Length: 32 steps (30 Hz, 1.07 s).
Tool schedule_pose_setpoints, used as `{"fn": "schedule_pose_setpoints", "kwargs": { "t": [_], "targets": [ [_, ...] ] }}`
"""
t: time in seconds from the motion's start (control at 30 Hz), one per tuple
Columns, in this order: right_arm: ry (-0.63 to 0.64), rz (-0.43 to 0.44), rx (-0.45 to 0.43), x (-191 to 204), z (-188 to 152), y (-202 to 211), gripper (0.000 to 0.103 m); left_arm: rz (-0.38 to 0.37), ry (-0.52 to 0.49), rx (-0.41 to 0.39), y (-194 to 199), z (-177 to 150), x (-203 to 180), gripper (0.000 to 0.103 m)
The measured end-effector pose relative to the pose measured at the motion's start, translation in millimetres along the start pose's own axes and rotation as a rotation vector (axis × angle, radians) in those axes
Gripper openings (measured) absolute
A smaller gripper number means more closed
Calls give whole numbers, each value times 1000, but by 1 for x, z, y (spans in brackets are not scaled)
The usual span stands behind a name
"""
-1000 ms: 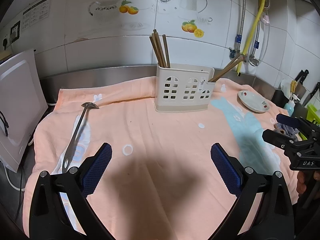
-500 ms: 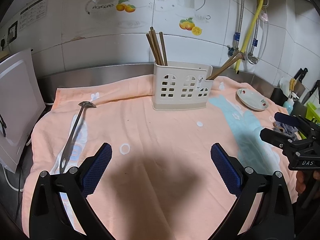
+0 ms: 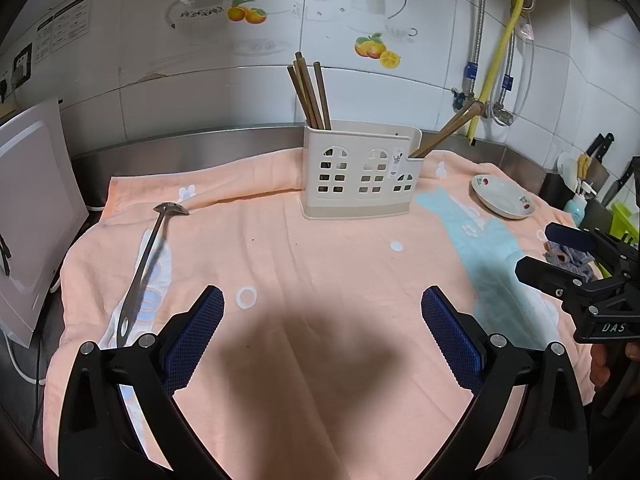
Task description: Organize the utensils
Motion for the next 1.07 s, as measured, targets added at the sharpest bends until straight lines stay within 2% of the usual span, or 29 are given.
{"fn": "schedule_pose_setpoints", "kwargs": {
  "t": [1.07],
  "targets": [
    [-2,13,13,2,-3,-5,96,16,0,-10,2,0,-1,98]
  ]
}}
Point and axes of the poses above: each gripper's, at about its wrist camera, not at the fingertips, and y roughly against the way its jaws point, x to its left, z to its top, the point moved 1 cm from there along -y, roughly the way its jaws point, and after that the axes turned 15 degrees about z, right-handed, at the moved point
